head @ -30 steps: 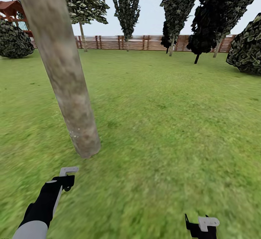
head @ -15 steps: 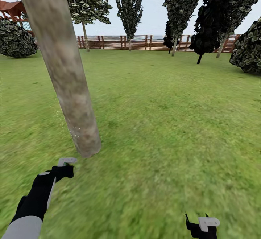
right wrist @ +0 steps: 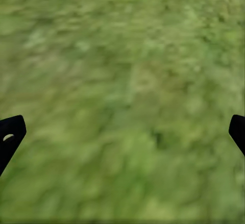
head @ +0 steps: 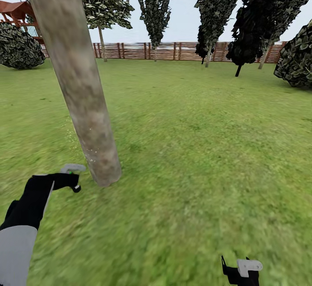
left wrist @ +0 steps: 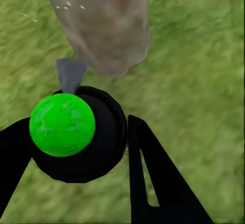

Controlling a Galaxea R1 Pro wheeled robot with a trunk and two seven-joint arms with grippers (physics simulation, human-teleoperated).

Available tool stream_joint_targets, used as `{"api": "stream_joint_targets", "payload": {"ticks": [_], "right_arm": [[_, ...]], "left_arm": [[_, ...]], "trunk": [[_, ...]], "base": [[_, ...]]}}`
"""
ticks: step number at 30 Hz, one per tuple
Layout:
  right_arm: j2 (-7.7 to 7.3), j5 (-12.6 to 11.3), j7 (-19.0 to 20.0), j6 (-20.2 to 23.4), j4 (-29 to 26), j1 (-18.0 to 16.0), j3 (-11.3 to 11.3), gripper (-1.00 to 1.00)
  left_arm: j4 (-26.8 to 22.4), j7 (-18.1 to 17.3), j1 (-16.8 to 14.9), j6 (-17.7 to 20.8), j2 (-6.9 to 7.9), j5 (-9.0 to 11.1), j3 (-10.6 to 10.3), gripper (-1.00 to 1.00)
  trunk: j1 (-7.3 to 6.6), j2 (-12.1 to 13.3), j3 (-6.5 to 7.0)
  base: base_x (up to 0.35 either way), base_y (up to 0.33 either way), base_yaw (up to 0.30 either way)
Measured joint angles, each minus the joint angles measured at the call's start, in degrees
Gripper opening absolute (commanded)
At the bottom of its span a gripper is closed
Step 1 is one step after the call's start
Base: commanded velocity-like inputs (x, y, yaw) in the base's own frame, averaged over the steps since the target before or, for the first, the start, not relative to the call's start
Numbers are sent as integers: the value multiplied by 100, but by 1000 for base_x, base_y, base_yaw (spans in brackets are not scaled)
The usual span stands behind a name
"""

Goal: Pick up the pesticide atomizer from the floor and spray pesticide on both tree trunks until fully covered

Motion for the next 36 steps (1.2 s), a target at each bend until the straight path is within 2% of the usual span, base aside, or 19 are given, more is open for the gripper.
{"api": "stream_joint_targets", "payload": {"ticks": [2, 3, 5, 6, 8, 11, 12, 15, 17, 19, 23, 28, 32, 36], "right_arm": [[0, 1, 0, 0, 0, 0, 0, 100], [0, 1, 0, 0, 0, 0, 0, 100], [0, 2, 0, 2, 0, 0, 0, 100], [0, 1, 0, 1, 0, 0, 0, 100], [0, 5, 0, 4, 0, 0, 0, 100], [0, 5, 0, 3, 0, 0, 1, 100], [0, 6, 0, 5, 0, 0, 0, 100], [0, 6, 0, 8, 0, 0, 0, 100], [0, 6, 0, 7, 0, 0, -1, 100], [0, 6, 0, 8, 1, 0, 0, 100], [0, 6, 1, 9, 0, 0, 0, 100], [0, 6, 0, 8, 2, 0, 0, 100], [0, -1, 0, 6, 0, 0, 0, 100], [7, -3, -8, 6, 1, 0, -1, 100]], "left_arm": [[-11, -352, -2, 12, 6, -4, -26, -100], [-24, -420, -3, 10, -14, -18, -34, -100], [-44, -521, -36, 28, -157, -4, -46, -100], [-18, -543, -62, 23, -177, -22, -44, -100], [21, -548, -152, 12, -94, -58, -25, -100], [29, -573, -386, 134, 198, -69, -32, -100], [-3, -579, -418, 264, 253, -61, -42, -100], [-66, -579, -397, 373, 206, -23, -112, -100], [-77, -572, -397, 401, 124, 5, -367, -100], [-117, -567, -411, 391, 104, -39, -475, -100], [-123, -569, -417, 392, 151, -47, -469, -100], [-113, -565, -374, 387, 291, -69, -363, -100], [-112, -556, -366, 375, 325, -76, -119, -100], [-56, -539, -352, 374, 319, -233, -65, -100]], "trunk": [[0, 0, 0], [0, 0, 0], [0, 0, 0], [0, 0, 0], [0, 0, 0], [0, 0, 0], [0, 0, 0], [0, 0, 0], [-2, 0, 0], [-3, 0, 0], [-3, 0, 0], [-1, 0, 0], [0, 0, 0], [0, 0, 0]], "base": [[0, 0, 0], [0, 0, 0], [0, 0, 0], [0, 0, 0], [0, 0, 0], [0, 0, 0], [0, 0, 0], [6, 0, 0], [218, 0, 0], [314, 53, 0], [311, 167, 0], [111, 89, 0], [5, 4, 20], [0, 0, 218]]}}
